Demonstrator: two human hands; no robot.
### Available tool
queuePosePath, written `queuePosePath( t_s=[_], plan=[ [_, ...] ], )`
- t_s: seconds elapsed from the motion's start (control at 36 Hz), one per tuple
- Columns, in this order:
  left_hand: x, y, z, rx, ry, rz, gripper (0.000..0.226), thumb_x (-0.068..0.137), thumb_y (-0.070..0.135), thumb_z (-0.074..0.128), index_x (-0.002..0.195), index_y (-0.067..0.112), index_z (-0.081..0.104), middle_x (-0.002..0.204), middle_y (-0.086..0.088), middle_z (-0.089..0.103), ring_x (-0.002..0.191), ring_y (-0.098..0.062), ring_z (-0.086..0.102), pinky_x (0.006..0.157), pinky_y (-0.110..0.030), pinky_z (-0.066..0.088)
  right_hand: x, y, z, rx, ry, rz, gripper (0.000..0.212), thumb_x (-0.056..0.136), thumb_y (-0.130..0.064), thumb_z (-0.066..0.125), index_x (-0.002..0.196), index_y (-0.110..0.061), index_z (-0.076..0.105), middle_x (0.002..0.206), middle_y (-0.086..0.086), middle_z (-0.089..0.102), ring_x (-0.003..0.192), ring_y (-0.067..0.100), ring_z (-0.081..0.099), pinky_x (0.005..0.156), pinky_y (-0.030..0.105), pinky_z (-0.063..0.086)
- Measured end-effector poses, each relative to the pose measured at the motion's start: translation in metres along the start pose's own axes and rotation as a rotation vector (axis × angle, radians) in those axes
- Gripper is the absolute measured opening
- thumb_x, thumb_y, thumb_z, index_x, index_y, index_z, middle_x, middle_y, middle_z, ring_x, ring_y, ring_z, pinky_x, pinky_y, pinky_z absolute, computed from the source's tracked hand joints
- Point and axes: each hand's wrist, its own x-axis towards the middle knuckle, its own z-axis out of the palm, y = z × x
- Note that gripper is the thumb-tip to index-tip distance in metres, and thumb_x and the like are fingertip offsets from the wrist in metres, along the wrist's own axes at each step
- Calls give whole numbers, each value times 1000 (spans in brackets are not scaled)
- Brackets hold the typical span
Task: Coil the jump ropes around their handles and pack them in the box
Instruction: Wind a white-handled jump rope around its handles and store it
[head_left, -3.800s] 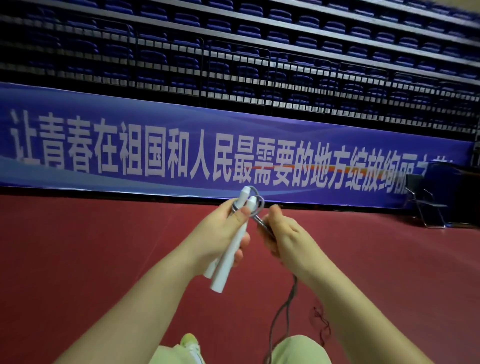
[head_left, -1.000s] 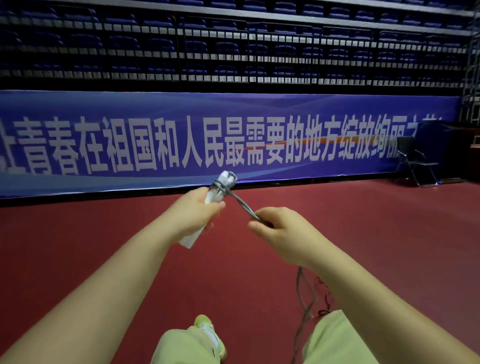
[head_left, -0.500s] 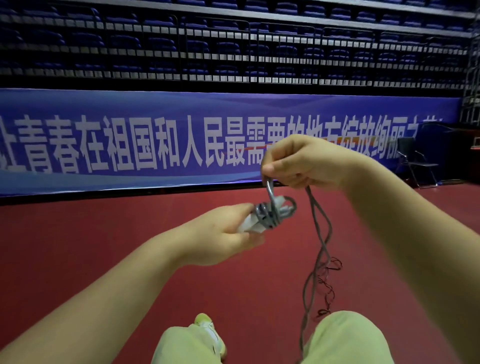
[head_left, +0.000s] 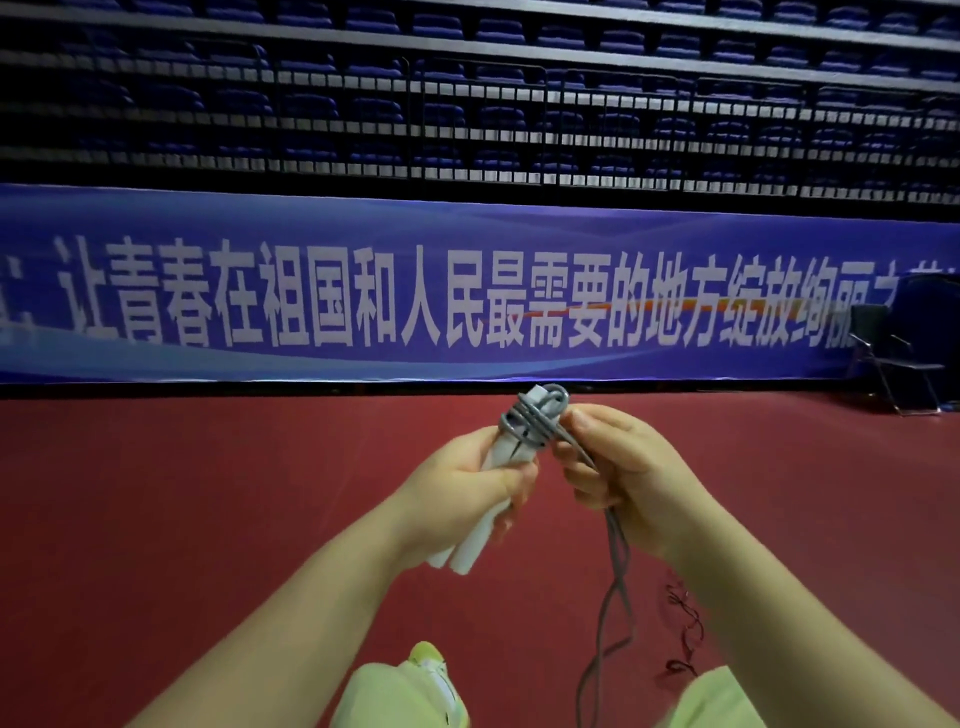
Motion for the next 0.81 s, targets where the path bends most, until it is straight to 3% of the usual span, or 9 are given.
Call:
queuePosePath(
  t_s=[0.08,0.19,0.28,0.39,0.47,0.53,0.64,0.72,0.81],
  plan=[
    [1,1,0,-8,45,10,7,96,4,50,100,-1,53,67,-3,52,55,-13,50,52,-26,45,-4,4,16,-199,150,-123,13,82,-27,63,83,-23,76,62,-5,54,45,7,38,42,19,28],
    [5,4,0,79,106,-8,20,96,7,51,107,-10,52,66,-6,52,54,-16,48,53,-27,44,-3,7,25,-758,326,-346,9,90,-22,64,87,-25,72,70,0,67,61,23,56,57,37,43],
    [7,8,0,181,95,-46,16,95,14,53,103,2,57,72,-6,54,60,-15,50,61,-31,45,-2,11,20,-862,374,-346,19,90,-24,62,71,-26,63,56,-11,54,50,6,42,50,24,32],
    [-1,13,-5,356,-25,-54,21,92,20,57,112,25,57,80,3,59,67,-8,55,70,-30,49,-10,12,16,-916,359,-375,29,91,-22,61,64,-29,54,53,-16,49,49,4,41,48,17,30],
    [-11,15,-11,306,-145,-32,33,80,26,67,111,31,56,87,7,63,75,-5,60,75,-29,53,-17,9,18,-877,318,-421,28,89,-27,60,64,-37,50,55,-21,52,51,1,44,50,12,33],
    [-17,8,-12,122,-212,-43,45,70,25,70,113,19,57,89,2,63,73,-9,62,69,-26,54,-20,10,18,-806,315,-435,19,82,-38,57,64,-34,52,55,-18,49,51,1,41,50,12,32],
    [-23,-14,-5,-371,-399,-160,72,70,31,72,129,0,43,78,-1,58,51,-11,52,52,-27,51,-20,24,12,-712,352,-425,36,78,-46,56,65,-12,52,54,-14,44,51,1,36,50,16,28],
    [-17,-14,2,-277,-262,-204,60,73,29,63,119,-5,44,67,4,53,43,-7,42,42,-20,40,-16,31,8,-680,366,-302,31,88,-33,60,71,-7,58,52,-13,43,49,2,35,51,21,30],
    [-3,-5,9,106,-57,-170,44,69,33,57,97,0,54,67,2,53,47,-10,45,50,-26,39,-9,37,7,-679,389,-207,28,96,-30,51,72,-16,55,57,-12,43,53,5,36,56,30,31]
  ],
)
